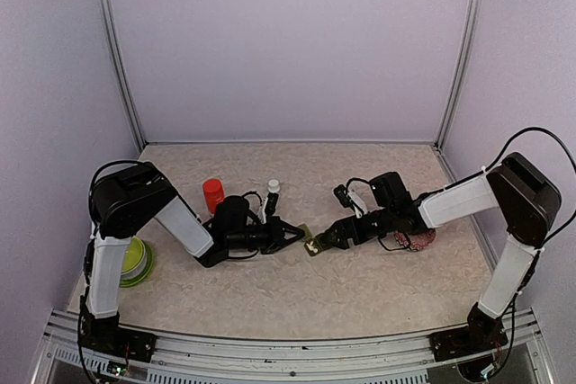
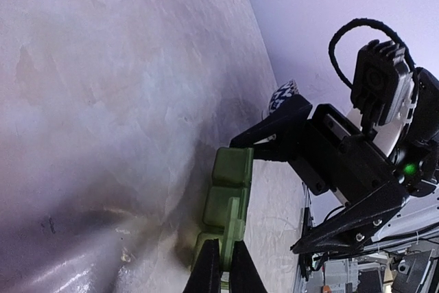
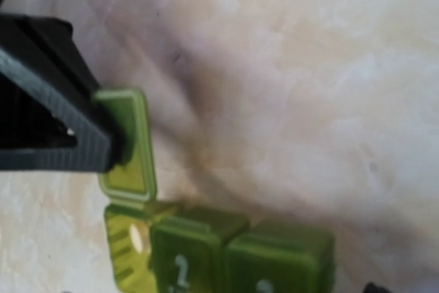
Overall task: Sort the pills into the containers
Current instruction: Close the lid of the pill container.
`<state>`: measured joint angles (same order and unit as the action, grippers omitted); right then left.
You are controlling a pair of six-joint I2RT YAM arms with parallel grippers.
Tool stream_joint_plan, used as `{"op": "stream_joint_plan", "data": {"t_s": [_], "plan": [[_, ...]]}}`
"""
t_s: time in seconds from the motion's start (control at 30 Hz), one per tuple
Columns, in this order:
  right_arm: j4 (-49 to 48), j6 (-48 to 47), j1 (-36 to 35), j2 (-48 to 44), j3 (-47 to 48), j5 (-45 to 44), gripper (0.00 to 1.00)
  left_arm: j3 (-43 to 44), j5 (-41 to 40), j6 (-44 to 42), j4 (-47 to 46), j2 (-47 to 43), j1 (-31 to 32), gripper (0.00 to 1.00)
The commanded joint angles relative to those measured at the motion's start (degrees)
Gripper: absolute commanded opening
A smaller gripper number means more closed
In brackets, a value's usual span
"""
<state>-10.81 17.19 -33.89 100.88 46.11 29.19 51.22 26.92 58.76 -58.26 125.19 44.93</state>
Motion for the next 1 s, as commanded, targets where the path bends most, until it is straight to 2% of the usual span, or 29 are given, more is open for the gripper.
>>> {"op": "stream_joint_plan", "data": {"t_s": [0.0, 0.47, 0.97], "plan": [[0.0, -0.6, 1.3, -2.3, -0.8, 0.4, 0.90, -0.9, 2.8, 0.1, -2.3, -1.7, -0.5, 0.04], [-1.0, -1.4, 1.9, -1.4, -1.1, 2.3, 0.90, -1.8, 6.1, 2.7, -5.9, -1.3, -0.8, 0.04], [-4.4, -3.7, 1.9, 0.6, -1.6, 9.9, 0.91, -3.1, 8.3, 4.6, -8.6, -2.0, -1.1, 0.04]]}}
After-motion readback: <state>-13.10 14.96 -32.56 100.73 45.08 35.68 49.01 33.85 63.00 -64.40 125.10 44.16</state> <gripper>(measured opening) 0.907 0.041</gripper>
